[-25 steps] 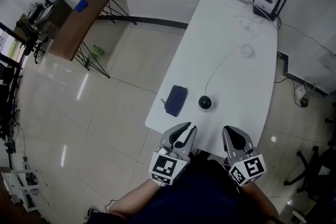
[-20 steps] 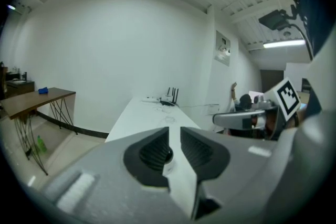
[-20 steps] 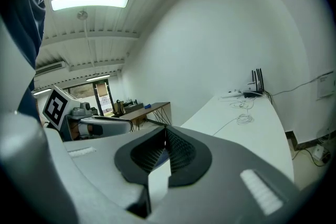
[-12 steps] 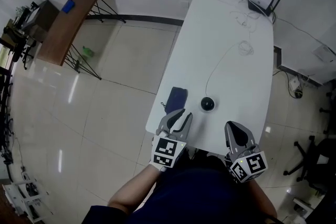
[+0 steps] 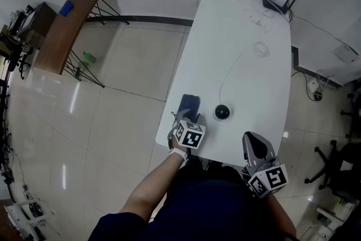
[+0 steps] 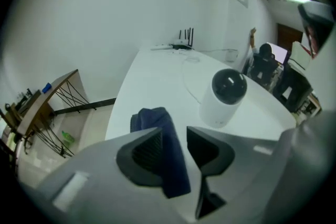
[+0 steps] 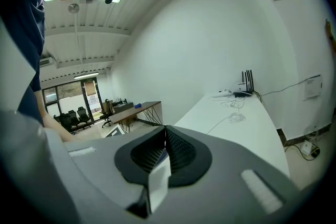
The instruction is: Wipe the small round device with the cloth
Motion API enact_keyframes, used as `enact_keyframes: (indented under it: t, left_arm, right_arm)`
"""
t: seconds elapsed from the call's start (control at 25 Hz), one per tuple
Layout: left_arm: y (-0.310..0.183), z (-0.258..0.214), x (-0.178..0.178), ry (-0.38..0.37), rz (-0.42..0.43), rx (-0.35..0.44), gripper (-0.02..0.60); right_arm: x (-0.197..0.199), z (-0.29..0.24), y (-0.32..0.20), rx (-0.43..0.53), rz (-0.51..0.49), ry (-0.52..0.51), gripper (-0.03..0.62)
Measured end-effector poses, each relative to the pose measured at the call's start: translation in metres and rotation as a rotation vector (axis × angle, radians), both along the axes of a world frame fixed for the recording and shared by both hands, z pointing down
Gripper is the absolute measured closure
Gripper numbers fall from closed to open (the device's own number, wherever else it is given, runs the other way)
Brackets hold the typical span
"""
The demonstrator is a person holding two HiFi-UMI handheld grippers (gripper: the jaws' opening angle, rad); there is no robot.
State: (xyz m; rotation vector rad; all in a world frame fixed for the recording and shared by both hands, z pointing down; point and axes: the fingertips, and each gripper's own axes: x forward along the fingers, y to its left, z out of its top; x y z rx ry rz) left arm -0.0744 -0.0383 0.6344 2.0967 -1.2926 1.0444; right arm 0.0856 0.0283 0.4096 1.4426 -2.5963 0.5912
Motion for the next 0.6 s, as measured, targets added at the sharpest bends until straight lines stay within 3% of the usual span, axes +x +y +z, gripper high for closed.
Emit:
enact_keyframes:
  t: [0.24,0.4,0.6]
  left_arm:
    - [-0.016,0.028,-0.007,-0.041,-0.019,-0.07,0.383]
    - [-0.02,0.034,-0.004,-0.063,-0.006,-0.063,0.356]
    - [-0.022,0.037,-0.01,-0.101,0.025,0.001,0.432]
  right_arm:
    - [0.009,0.006,0.003,-0.026,0.037,0.001,0.583]
    - [0.011,0.009,0.004,-0.034,0.043,-0.003,0.583]
    - [0.007,0.011,0.006,-0.037,0.023,-0.007,0.583]
